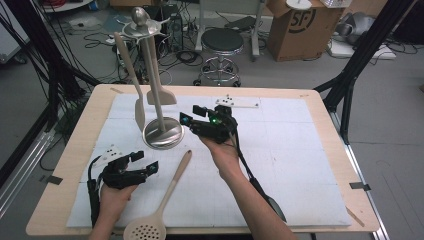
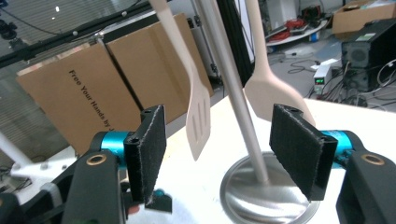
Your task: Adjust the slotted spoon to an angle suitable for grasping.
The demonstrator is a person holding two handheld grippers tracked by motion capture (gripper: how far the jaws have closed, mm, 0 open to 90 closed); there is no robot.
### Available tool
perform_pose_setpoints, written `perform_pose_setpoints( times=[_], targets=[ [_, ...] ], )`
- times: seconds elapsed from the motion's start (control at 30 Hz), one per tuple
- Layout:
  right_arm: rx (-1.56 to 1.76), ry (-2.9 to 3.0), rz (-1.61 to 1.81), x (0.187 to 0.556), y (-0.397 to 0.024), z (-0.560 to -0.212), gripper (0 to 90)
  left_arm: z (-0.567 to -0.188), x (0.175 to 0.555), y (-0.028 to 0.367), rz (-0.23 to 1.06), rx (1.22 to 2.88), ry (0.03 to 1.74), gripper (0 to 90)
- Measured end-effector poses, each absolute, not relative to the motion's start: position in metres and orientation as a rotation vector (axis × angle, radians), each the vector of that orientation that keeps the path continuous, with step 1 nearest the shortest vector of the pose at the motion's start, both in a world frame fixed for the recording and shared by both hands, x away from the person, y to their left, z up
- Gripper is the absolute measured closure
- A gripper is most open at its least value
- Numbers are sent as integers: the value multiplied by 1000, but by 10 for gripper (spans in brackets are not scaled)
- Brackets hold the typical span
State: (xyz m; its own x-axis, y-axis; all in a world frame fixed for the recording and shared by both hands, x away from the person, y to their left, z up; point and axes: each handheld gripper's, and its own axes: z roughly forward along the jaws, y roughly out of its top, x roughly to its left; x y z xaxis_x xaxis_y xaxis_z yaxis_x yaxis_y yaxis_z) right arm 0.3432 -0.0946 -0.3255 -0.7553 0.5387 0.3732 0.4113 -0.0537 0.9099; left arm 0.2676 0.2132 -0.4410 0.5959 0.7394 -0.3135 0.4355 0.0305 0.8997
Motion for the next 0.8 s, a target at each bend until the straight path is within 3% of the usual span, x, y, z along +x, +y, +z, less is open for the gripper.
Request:
perform_pose_setpoints(
  times=[0.43,0.67,0.8],
  targets=[
    [1078,2224,1891,322,-91,-356,366,-441,267,213,311,1606,1007,202],
    [1090,2296,1858,316,-91,-375,451,-441,267,213,310,1602,1007,202],
    [1134,2342,1857,319,-91,-382,583,-440,267,213,310,1605,1005,202]
  ],
)
